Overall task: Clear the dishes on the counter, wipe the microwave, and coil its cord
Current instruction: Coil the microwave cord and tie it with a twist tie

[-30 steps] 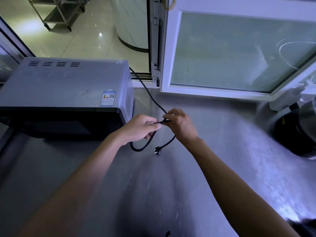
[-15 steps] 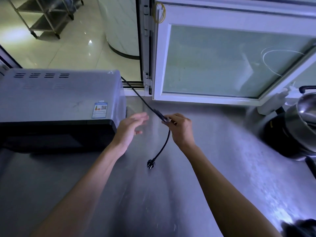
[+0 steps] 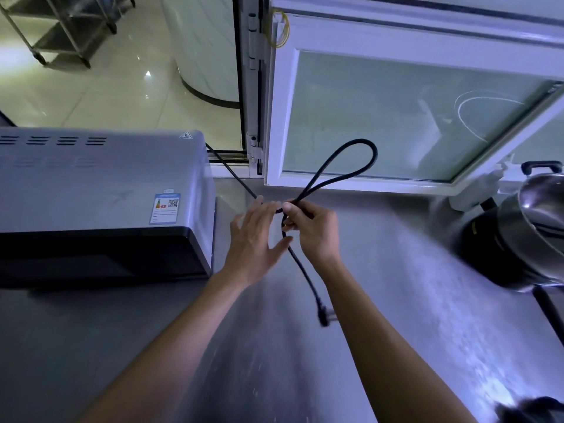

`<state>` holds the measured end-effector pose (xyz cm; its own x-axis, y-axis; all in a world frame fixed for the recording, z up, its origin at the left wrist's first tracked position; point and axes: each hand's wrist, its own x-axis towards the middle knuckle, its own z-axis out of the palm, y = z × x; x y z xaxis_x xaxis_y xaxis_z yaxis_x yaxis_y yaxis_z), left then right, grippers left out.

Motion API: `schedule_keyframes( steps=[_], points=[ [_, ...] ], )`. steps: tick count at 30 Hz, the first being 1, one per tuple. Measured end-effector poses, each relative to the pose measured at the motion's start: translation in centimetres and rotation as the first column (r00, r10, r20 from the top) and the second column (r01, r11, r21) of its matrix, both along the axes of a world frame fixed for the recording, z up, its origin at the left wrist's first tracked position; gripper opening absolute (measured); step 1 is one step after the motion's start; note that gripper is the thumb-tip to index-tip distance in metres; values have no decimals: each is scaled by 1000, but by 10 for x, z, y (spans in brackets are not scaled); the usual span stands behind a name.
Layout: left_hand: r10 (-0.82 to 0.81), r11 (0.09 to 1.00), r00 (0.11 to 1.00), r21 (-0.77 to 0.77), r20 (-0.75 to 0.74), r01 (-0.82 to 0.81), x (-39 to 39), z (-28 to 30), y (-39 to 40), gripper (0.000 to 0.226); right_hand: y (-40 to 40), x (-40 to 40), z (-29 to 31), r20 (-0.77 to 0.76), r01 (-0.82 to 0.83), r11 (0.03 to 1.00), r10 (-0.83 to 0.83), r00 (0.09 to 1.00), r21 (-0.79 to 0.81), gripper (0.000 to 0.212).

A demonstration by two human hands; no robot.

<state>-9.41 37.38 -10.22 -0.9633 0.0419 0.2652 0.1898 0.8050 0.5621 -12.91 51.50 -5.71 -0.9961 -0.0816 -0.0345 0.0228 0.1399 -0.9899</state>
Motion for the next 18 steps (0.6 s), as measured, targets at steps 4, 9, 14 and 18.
schedule_keyframes(
  steps=[4, 9, 14, 18],
  points=[
    [28, 999, 995, -17, -91, -29, -10, 0, -3, 36, -7, -6, -3, 90, 28, 992, -17, 996, -123, 20],
    [21, 1000, 981, -10, -191, -23, -18, 8, -9, 12, -11, -10, -7, 146, 46, 978, -16, 989, -204, 24],
    [-18, 1000, 982, 19, -188, 22, -18, 12, -14, 9, -2, -17, -4, 163, 60, 970, -21, 986, -234, 19],
    [-18, 987, 998, 159, -63, 28, -18, 7, -21, 7, 9, -15, -4, -58, 141, 985, -136, 989, 103, 9]
  ],
)
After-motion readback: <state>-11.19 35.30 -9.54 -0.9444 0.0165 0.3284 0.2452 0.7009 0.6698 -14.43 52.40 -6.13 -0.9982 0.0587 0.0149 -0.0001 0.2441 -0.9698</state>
